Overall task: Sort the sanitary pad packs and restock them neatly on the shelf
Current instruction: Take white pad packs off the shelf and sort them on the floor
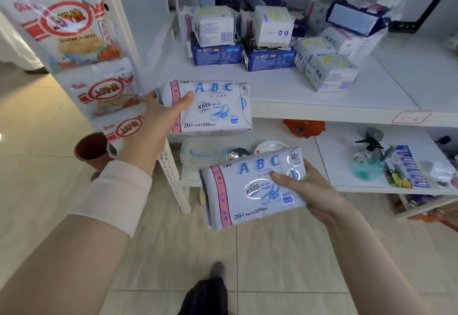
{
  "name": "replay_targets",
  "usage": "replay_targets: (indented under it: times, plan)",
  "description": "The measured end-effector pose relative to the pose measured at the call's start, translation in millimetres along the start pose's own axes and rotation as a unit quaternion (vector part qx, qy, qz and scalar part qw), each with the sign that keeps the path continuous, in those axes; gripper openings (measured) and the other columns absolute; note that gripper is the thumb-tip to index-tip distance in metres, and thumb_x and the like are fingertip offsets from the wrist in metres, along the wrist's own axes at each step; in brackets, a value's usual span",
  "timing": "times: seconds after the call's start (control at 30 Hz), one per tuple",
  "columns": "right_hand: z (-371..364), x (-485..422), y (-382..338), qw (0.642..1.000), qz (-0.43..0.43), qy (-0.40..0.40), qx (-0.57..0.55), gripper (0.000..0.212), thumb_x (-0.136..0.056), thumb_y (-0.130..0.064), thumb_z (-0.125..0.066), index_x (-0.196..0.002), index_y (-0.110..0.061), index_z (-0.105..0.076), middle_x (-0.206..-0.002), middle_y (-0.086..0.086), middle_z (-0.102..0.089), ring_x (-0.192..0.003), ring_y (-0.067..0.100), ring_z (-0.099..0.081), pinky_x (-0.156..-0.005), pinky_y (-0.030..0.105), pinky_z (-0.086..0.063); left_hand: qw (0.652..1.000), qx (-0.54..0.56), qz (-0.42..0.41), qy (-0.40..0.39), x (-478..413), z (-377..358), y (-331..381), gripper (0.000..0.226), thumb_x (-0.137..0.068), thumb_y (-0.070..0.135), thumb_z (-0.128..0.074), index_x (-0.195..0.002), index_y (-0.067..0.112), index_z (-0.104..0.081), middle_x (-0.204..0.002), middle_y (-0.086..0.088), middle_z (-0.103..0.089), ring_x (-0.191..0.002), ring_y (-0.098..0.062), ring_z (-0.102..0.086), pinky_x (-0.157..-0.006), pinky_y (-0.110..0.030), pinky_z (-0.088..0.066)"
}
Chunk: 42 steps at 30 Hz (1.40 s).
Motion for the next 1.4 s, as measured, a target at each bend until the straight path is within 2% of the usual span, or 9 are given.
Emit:
replay_targets:
  times: [0.1,0.37,0.5,0.67,0.83,0.97,1.1,1.23,1.4]
  plan:
    - [-3,21,29,0.999,-0.030,-0.008,-0.005,0.075,-0.053,-0.029,-0.084,-0.118,-0.007,-0.054,-0.105,0.011,-0.070,-0.094,0.029,-0.068,-0.080,0.044,-0.056,0.999,0.024,0.027,-0.010,29,5,-26,0.078,-0.064,0.035,-0.083,-0.128,0.019,-0.041,-0.117,0.001,-0.064,-0.099,-0.018,-0.067,-0.082,-0.044,-0.055]
    - [-24,77,94,0.995,-0.092,-0.032,-0.013,0.080,-0.046,-0.038,-0.087,-0.114,-0.006,-0.060,-0.106,0.012,-0.070,-0.096,0.030,-0.068,-0.080,0.042,-0.056,0.997,-0.001,0.074,-0.021,90,18,-83,0.066,-0.075,0.028,-0.076,-0.129,0.010,-0.043,-0.114,-0.001,-0.065,-0.089,-0.011,-0.068,-0.070,-0.030,-0.058]
    - [-38,96,117,0.993,-0.106,-0.030,-0.042,0.085,-0.046,-0.044,-0.088,-0.116,-0.005,-0.059,-0.109,0.015,-0.069,-0.098,0.032,-0.066,-0.077,0.039,-0.056,0.993,-0.009,0.095,-0.067,107,27,-98,0.033,-0.083,0.022,-0.068,-0.113,0.015,-0.055,-0.098,0.002,-0.068,-0.074,-0.004,-0.069,-0.062,-0.024,-0.057]
    - [-56,111,143,0.991,-0.124,-0.015,-0.051,0.065,-0.062,-0.038,-0.076,-0.116,-0.009,-0.058,-0.109,0.011,-0.069,-0.099,0.028,-0.067,-0.072,0.033,-0.055,0.987,-0.020,0.124,-0.095,115,50,-127,0.012,-0.084,0.024,-0.067,-0.095,0.021,-0.064,-0.082,0.008,-0.071,-0.069,-0.005,-0.069,-0.063,-0.023,-0.057]
    - [-70,111,164,0.987,-0.149,0.002,-0.066,0.048,-0.073,-0.026,-0.072,-0.115,-0.006,-0.058,-0.106,0.013,-0.070,-0.095,0.030,-0.068,-0.070,0.034,-0.056,0.980,-0.049,0.151,-0.121,112,77,-151,0.067,-0.063,0.048,-0.081,-0.119,0.019,-0.059,-0.107,-0.001,-0.070,-0.093,-0.018,-0.069,-0.080,-0.037,-0.056]
    - [-68,102,180,0.979,-0.186,0.014,-0.079,0.048,-0.072,-0.023,-0.073,-0.114,-0.006,-0.058,-0.105,0.013,-0.070,-0.094,0.031,-0.068,-0.073,0.040,-0.056,0.977,-0.043,0.178,-0.109,110,73,-173,0.022,-0.083,0.024,-0.069,-0.104,0.018,-0.065,-0.105,-0.004,-0.069,-0.093,-0.018,-0.068,-0.087,-0.038,-0.053]
    - [-56,73,199,0.973,-0.219,0.013,-0.077,0.085,-0.046,-0.043,-0.088,-0.116,-0.007,-0.057,-0.109,0.014,-0.069,-0.100,0.032,-0.066,-0.085,0.051,-0.053,0.974,-0.070,0.192,-0.095,89,66,-206,0.013,-0.081,0.025,-0.071,-0.093,0.023,-0.068,-0.095,0.002,-0.073,-0.087,-0.017,-0.070,-0.081,-0.035,-0.055]
    - [-33,27,224,0.972,-0.225,-0.006,-0.062,0.056,-0.066,-0.027,-0.079,-0.113,-0.007,-0.057,-0.107,0.012,-0.069,-0.099,0.031,-0.066,-0.085,0.050,-0.053,0.972,-0.079,0.210,-0.066,64,53,-251,0.022,-0.082,0.026,-0.069,-0.103,0.020,-0.066,-0.079,0.011,-0.073,-0.071,-0.006,-0.070,-0.059,-0.019,-0.055]
    - [-14,-20,258,0.972,-0.232,0.004,-0.045,0.033,-0.074,-0.015,-0.067,-0.106,-0.009,-0.061,-0.102,0.011,-0.071,-0.095,0.029,-0.068,-0.075,0.039,-0.057,0.964,-0.086,0.249,-0.047,37,54,-312,0.029,-0.079,0.026,-0.072,-0.105,0.017,-0.066,-0.099,-0.004,-0.072,-0.088,-0.021,-0.069,-0.079,-0.036,-0.056]
Point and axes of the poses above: each hand's wrist, its own x-axis away from the middle knuckle, its own z-axis out of the back of the hand, y = z × x, the point moved 1 cm from there along -x, towards the middle knuckle
